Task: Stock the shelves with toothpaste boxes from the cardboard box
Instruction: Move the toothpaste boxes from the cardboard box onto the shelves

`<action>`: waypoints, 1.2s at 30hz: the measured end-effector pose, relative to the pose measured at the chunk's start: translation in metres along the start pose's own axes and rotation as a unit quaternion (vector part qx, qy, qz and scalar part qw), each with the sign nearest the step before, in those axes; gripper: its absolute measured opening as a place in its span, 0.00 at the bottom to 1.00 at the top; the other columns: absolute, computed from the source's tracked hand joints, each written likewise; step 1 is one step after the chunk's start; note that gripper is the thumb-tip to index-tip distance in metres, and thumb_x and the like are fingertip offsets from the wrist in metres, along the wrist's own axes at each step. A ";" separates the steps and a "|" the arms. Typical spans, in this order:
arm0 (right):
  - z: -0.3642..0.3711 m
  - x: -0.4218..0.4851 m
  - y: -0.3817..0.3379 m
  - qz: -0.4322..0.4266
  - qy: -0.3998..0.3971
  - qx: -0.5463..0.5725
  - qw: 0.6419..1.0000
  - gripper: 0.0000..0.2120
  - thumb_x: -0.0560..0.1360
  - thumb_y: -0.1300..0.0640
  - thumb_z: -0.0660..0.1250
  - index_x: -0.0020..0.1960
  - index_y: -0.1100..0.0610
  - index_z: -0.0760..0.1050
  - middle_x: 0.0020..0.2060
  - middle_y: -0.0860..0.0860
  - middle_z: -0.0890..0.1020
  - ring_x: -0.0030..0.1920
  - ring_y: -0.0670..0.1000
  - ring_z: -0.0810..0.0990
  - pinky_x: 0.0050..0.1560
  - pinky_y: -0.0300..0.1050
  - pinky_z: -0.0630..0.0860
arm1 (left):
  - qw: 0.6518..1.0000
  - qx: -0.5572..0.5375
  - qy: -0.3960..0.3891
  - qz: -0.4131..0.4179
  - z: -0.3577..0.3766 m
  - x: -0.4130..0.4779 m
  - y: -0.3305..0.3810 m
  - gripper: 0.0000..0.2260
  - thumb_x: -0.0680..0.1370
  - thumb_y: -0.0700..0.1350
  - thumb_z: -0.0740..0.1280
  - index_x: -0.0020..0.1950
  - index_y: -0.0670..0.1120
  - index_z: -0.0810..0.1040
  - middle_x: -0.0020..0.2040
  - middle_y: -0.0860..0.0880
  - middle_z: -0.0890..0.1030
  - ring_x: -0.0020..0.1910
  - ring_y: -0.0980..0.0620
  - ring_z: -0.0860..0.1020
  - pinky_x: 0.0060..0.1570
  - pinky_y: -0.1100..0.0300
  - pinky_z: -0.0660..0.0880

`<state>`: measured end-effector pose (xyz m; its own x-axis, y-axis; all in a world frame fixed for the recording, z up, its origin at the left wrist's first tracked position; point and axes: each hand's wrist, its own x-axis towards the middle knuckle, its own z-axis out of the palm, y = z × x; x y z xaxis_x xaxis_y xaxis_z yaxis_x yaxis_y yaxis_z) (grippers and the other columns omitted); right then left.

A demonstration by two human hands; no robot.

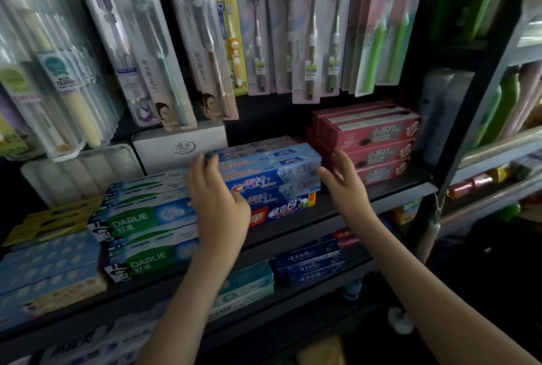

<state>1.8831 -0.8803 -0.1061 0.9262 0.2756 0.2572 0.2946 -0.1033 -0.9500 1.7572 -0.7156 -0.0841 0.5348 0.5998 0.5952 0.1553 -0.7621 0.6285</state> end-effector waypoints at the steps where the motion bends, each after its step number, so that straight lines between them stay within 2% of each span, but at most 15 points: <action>1: -0.011 -0.011 0.003 -0.012 0.021 -0.007 1.000 0.29 0.78 0.51 0.64 0.76 0.50 0.57 0.72 0.46 0.66 0.70 0.47 0.65 0.68 0.44 0.65 | 0.999 -0.012 0.021 0.037 0.005 -0.016 0.013 0.25 0.73 0.28 0.60 0.70 0.38 0.66 0.72 0.40 0.63 0.74 0.43 0.58 0.71 0.45 0.61; 3: -0.040 -0.038 0.013 -0.027 0.055 -0.035 0.998 0.27 0.78 0.52 0.64 0.74 0.50 0.60 0.65 0.42 0.70 0.65 0.43 0.69 0.64 0.40 0.68 | 0.990 -0.063 0.008 0.128 0.022 -0.055 0.041 0.21 0.74 0.31 0.58 0.67 0.38 0.68 0.71 0.40 0.64 0.73 0.42 0.60 0.69 0.46 0.64; 4: -0.057 -0.055 0.021 -0.027 0.071 -0.053 0.996 0.26 0.78 0.53 0.65 0.73 0.51 0.61 0.62 0.42 0.71 0.63 0.42 0.70 0.61 0.38 0.69 | 0.982 -0.086 -0.028 0.168 0.035 -0.079 0.053 0.20 0.75 0.34 0.57 0.66 0.39 0.68 0.70 0.41 0.65 0.72 0.43 0.62 0.69 0.47 0.64; 6: -0.098 -0.094 0.046 -0.013 0.108 -0.093 0.990 0.25 0.76 0.56 0.67 0.71 0.53 0.64 0.60 0.46 0.74 0.59 0.43 0.73 0.57 0.36 0.71 | 0.959 -0.121 -0.138 0.216 0.066 -0.129 0.074 0.17 0.77 0.39 0.57 0.66 0.40 0.69 0.69 0.44 0.66 0.71 0.46 0.63 0.71 0.53 0.61; 8: -0.143 -0.146 0.081 0.031 0.146 -0.133 0.980 0.24 0.75 0.60 0.69 0.69 0.55 0.66 0.58 0.51 0.76 0.57 0.45 0.75 0.55 0.35 0.73 | 0.926 -0.140 -0.267 0.225 0.097 -0.186 0.092 0.18 0.79 0.45 0.56 0.68 0.42 0.69 0.70 0.47 0.66 0.72 0.49 0.62 0.71 0.55 0.61; 11: -0.212 -0.247 0.136 0.164 0.202 -0.178 0.949 0.25 0.75 0.60 0.69 0.70 0.55 0.66 0.58 0.50 0.75 0.58 0.44 0.74 0.53 0.29 0.70 | 0.847 -0.137 -0.455 0.238 0.142 -0.284 0.114 0.21 0.80 0.51 0.54 0.70 0.42 0.67 0.71 0.47 0.66 0.72 0.50 0.61 0.71 0.52 0.63; 14: -0.263 -0.367 0.194 0.309 0.255 -0.172 0.900 0.26 0.76 0.58 0.68 0.72 0.56 0.64 0.62 0.50 0.72 0.63 0.49 0.72 0.58 0.37 0.71 | 0.745 -0.101 -0.609 0.253 0.175 -0.387 0.126 0.20 0.81 0.49 0.58 0.72 0.44 0.65 0.73 0.48 0.63 0.73 0.50 0.57 0.72 0.52 0.60; 16: -0.281 -0.449 0.235 0.404 0.277 -0.163 0.857 0.29 0.76 0.55 0.67 0.74 0.55 0.61 0.68 0.50 0.69 0.68 0.50 0.68 0.66 0.45 0.69 | 0.684 -0.076 -0.671 0.276 0.196 -0.458 0.122 0.21 0.81 0.48 0.59 0.73 0.44 0.63 0.74 0.48 0.62 0.74 0.51 0.56 0.73 0.54 0.58; 18: -0.283 -0.522 0.278 0.490 0.284 -0.144 0.811 0.30 0.76 0.53 0.67 0.74 0.52 0.59 0.70 0.49 0.66 0.70 0.49 0.65 0.69 0.49 0.67 | 0.626 -0.047 -0.714 0.310 0.214 -0.529 0.107 0.23 0.81 0.48 0.60 0.74 0.44 0.62 0.74 0.48 0.61 0.74 0.51 0.55 0.74 0.55 0.56; 21: -0.269 -0.614 0.348 0.582 0.284 -0.112 0.754 0.30 0.77 0.54 0.66 0.75 0.50 0.56 0.71 0.50 0.64 0.71 0.49 0.63 0.70 0.46 0.63 | 0.533 -0.003 -0.774 0.342 0.240 -0.631 0.075 0.25 0.81 0.50 0.61 0.76 0.46 0.58 0.76 0.50 0.58 0.76 0.51 0.53 0.73 0.56 0.54; 25: -0.242 -0.704 0.448 0.664 0.255 -0.080 0.699 0.33 0.78 0.54 0.65 0.77 0.52 0.51 0.72 0.50 0.61 0.72 0.50 0.59 0.70 0.45 0.60 | 0.452 0.054 -0.809 0.372 0.278 -0.747 0.018 0.29 0.80 0.50 0.62 0.78 0.47 0.53 0.77 0.50 0.54 0.76 0.51 0.51 0.73 0.54 0.52; 29: -0.218 -0.758 0.547 0.705 0.200 -0.066 0.677 0.35 0.77 0.58 0.65 0.77 0.52 0.49 0.73 0.50 0.60 0.72 0.50 0.60 0.71 0.48 0.62 | 0.401 0.117 -0.815 0.402 0.320 -0.841 -0.038 0.34 0.79 0.49 0.65 0.79 0.48 0.48 0.78 0.48 0.50 0.77 0.49 0.50 0.74 0.53 0.49; 32: -0.206 -0.781 0.620 0.710 0.166 -0.089 0.679 0.35 0.77 0.62 0.64 0.77 0.52 0.49 0.73 0.51 0.61 0.72 0.51 0.61 0.71 0.49 0.62 | 0.360 0.165 -0.801 0.450 0.353 -0.909 -0.075 0.40 0.77 0.49 0.67 0.78 0.48 0.43 0.79 0.48 0.47 0.77 0.47 0.46 0.74 0.49 0.44; 36: -0.199 -0.804 0.709 0.721 0.036 -0.155 0.674 0.39 0.76 0.58 0.66 0.78 0.53 0.44 0.73 0.54 0.59 0.72 0.55 0.59 0.71 0.51 0.59 | 0.274 0.242 -0.775 0.515 0.388 -0.982 -0.120 0.48 0.74 0.54 0.70 0.77 0.49 0.35 0.78 0.45 0.39 0.77 0.45 0.39 0.73 0.42 0.38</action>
<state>1.3939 -1.3651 -0.9519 0.3076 -0.3720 -0.8758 -0.9001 -0.4121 -0.1411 1.5363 -1.3080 -0.9381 0.1535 -0.5328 -0.8322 -0.8499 -0.5009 0.1639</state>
